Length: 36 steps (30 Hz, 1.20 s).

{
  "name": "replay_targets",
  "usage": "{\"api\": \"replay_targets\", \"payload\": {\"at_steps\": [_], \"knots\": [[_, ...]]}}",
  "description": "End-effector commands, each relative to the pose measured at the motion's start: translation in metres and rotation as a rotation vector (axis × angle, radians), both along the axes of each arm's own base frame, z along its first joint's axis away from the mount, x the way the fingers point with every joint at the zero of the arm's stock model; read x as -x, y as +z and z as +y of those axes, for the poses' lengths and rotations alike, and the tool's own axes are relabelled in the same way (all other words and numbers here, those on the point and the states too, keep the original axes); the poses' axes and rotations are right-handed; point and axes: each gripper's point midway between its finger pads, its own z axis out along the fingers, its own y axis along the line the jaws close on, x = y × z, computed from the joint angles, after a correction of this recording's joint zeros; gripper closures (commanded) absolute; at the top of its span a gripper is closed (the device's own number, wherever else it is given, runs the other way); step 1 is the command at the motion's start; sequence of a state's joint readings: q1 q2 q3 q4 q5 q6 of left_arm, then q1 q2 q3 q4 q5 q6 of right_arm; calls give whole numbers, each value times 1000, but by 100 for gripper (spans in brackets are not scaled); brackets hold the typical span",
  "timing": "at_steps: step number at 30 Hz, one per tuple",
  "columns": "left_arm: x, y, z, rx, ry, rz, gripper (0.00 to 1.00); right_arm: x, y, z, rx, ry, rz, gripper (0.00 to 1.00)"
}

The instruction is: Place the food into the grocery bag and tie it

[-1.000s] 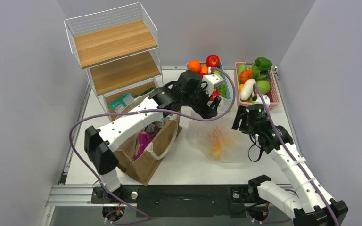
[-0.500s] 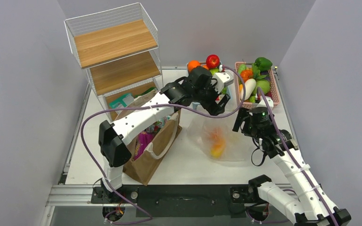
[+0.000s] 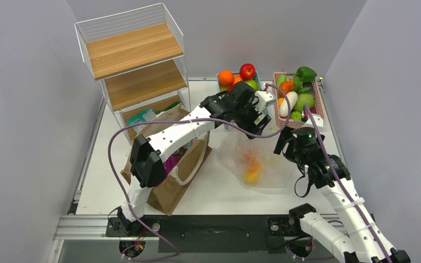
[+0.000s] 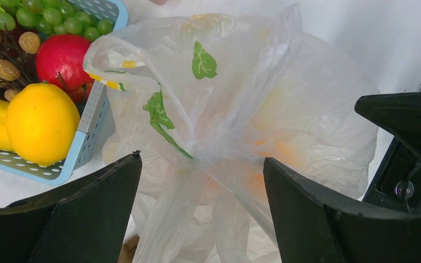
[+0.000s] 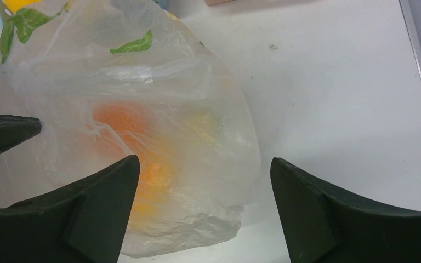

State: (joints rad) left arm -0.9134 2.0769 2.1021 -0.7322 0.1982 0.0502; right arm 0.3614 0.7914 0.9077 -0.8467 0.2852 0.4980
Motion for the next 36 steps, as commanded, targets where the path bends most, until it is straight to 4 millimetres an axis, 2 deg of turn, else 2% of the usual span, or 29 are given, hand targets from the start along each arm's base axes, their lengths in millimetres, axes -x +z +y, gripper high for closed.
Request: {"api": "replay_targets", "payload": {"at_steps": [1,5,19,21,22,23,24,26,30,36], "knots": [[-10,19,-4,42,3,-34,19,-2,7,-6,21,-28,-26,15],[-10,11,-9,47,-6,-3,19,-3,4,-6,24,-27,-16,15],[-4,-40,-21,25,-43,128,20,-2,3,-6,21,-29,-19,14],[-1,-45,-21,24,-53,144,28,-1,2,-6,23,-29,-20,14],[-1,-48,-22,27,-57,147,40,-1,2,-7,24,-30,-18,14],[1,-52,-21,24,-61,154,47,-1,1,-6,25,-28,-17,14],[0,-51,-23,38,-52,159,61,-1,1,-6,26,-28,-14,14],[2,-53,-23,42,-39,173,77,-1,1,-7,26,-28,-15,14],[-2,-46,-20,50,-3,154,100,-1,4,-8,29,-35,-26,14],[-8,-10,-6,107,88,88,100,-2,14,-11,25,-50,-58,14]]}}
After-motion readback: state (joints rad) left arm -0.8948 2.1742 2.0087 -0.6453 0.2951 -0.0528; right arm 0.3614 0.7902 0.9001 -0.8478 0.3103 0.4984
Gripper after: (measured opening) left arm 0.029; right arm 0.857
